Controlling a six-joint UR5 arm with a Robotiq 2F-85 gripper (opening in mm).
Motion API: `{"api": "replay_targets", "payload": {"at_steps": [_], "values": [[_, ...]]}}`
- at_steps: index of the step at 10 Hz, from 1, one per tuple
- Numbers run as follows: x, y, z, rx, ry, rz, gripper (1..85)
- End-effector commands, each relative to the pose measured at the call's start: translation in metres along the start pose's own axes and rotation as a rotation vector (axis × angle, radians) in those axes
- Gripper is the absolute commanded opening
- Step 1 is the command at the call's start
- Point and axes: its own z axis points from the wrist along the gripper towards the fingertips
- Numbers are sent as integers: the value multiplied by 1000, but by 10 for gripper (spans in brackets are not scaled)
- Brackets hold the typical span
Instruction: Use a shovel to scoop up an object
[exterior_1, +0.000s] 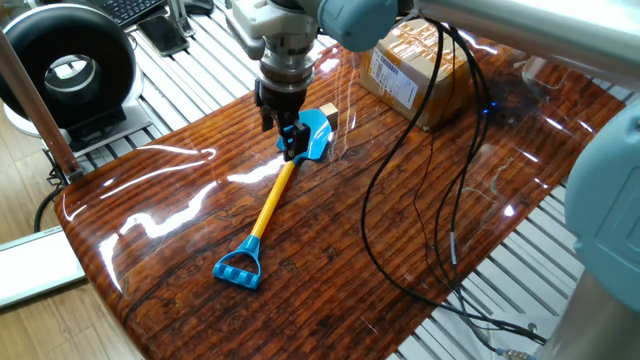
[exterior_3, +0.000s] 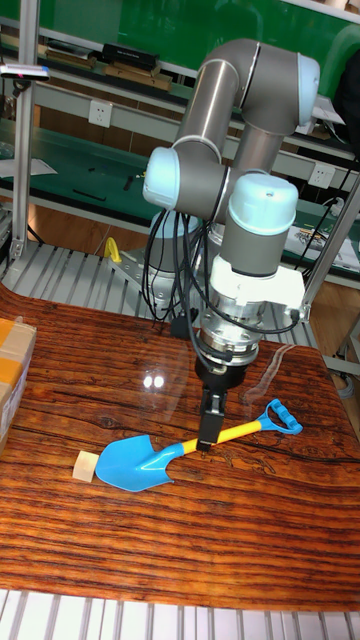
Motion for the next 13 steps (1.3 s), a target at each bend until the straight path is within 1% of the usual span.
{"api": "replay_targets", "payload": {"at_steps": [1, 2, 3, 4, 6, 7, 8, 9, 10, 12, 13], "values": [[-1, 0, -2, 8, 3, -51, 680], [-1, 4, -2, -9, 4, -58, 680], [2, 6, -2, -18, 13, -70, 683], [1, 10, -2, -32, 11, -74, 683], [-5, 12, -2, -40, -13, -95, 723], [-6, 12, -2, -37, -20, -107, 733], [-8, 9, 0, -26, -16, -135, 740], [-13, 9, 6, -16, -3, -162, 747], [-15, 7, 12, 2, 11, -183, 747], [-20, 12, 23, 5, 14, -196, 747], [-20, 12, 24, 6, 19, -214, 747]]}}
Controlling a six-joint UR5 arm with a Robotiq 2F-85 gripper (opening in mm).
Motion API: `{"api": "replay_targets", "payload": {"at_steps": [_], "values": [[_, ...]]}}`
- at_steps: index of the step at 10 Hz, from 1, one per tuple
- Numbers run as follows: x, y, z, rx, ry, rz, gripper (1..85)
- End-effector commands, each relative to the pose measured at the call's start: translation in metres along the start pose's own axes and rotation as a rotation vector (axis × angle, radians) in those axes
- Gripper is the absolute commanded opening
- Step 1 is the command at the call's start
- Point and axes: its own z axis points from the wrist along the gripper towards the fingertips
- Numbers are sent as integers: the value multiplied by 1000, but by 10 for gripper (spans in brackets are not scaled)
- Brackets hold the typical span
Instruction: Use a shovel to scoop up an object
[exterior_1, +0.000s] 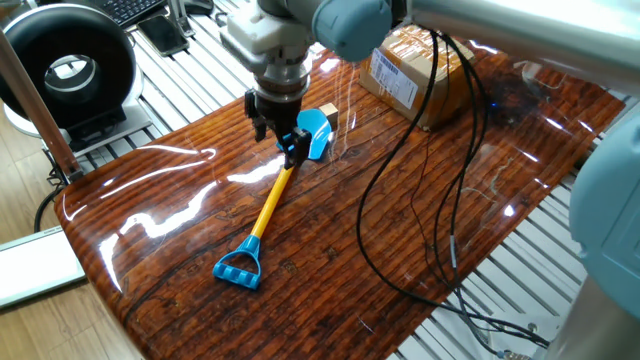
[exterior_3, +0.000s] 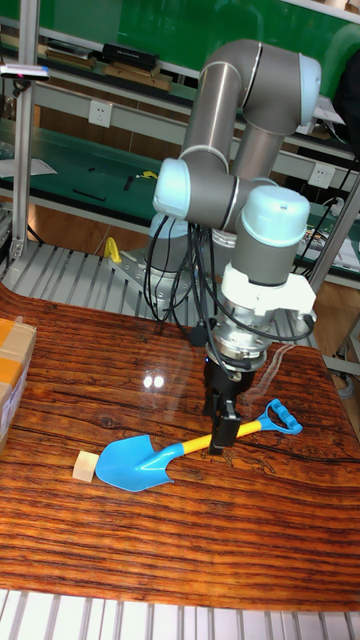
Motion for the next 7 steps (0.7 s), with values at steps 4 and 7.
{"api": "replay_targets", "payload": {"at_steps": [4, 7], "values": [[-4, 7, 3, -21, -8, -133, 723], [-7, 11, 3, -35, -20, -149, 723]]}}
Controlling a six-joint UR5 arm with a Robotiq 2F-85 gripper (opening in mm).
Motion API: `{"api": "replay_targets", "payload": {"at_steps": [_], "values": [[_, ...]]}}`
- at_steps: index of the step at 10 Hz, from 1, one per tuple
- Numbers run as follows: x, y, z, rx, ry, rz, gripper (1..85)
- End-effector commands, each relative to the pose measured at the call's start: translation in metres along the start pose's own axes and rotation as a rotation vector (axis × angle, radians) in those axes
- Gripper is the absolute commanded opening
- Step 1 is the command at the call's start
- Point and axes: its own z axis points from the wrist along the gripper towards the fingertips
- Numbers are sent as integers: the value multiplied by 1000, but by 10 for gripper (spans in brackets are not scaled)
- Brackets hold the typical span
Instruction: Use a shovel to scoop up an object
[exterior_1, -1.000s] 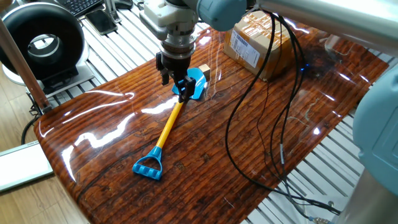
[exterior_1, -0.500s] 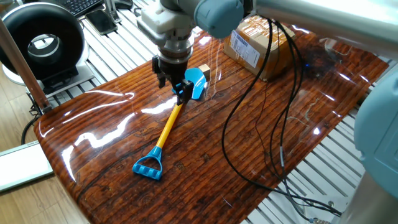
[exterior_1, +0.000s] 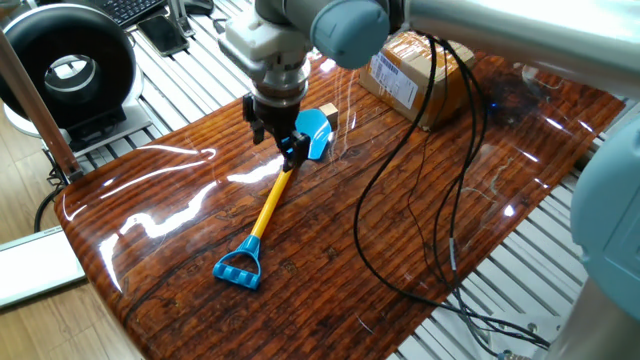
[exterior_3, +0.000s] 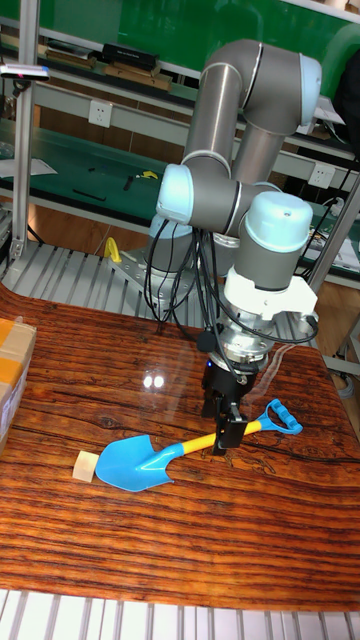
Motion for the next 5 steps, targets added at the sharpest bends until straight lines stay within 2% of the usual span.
{"api": "replay_targets", "payload": {"at_steps": [1, 4, 5], "values": [[-6, 1, 2, -8, -14, -29, 723], [-15, 4, 22, 20, -27, -26, 713], [-9, 5, 24, 24, -10, -33, 707]]}}
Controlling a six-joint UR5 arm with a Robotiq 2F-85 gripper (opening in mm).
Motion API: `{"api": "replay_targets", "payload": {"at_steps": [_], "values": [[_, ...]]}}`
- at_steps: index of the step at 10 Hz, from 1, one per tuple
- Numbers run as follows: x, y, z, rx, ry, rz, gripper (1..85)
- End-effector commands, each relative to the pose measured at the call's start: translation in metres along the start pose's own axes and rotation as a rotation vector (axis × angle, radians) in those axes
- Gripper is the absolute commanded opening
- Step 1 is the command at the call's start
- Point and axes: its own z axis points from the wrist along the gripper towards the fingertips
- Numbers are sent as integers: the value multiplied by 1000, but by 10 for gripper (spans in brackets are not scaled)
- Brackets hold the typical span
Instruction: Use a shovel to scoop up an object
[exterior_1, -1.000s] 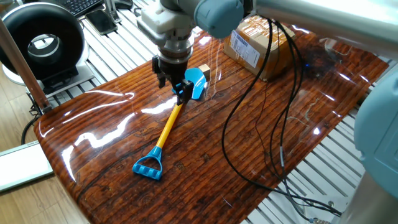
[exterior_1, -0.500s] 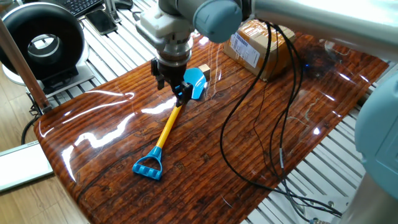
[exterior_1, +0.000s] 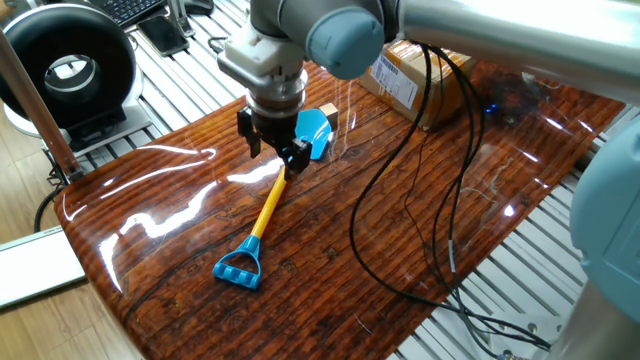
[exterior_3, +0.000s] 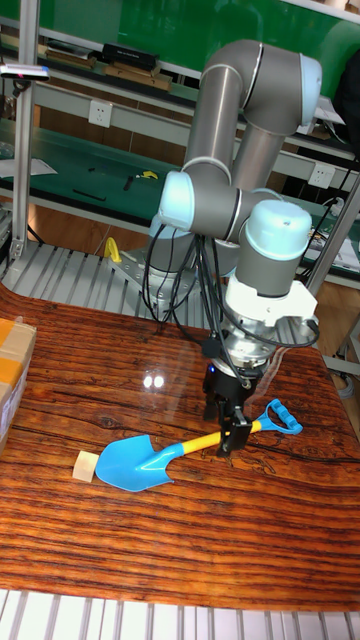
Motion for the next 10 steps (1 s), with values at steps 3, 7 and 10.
{"api": "replay_targets", "payload": {"at_steps": [3, 7, 10], "values": [[-2, 7, 11, 4, -8, -4, 683], [-6, 18, 11, -38, -24, -24, 667], [-9, 22, 15, -53, -18, -20, 713]]}}
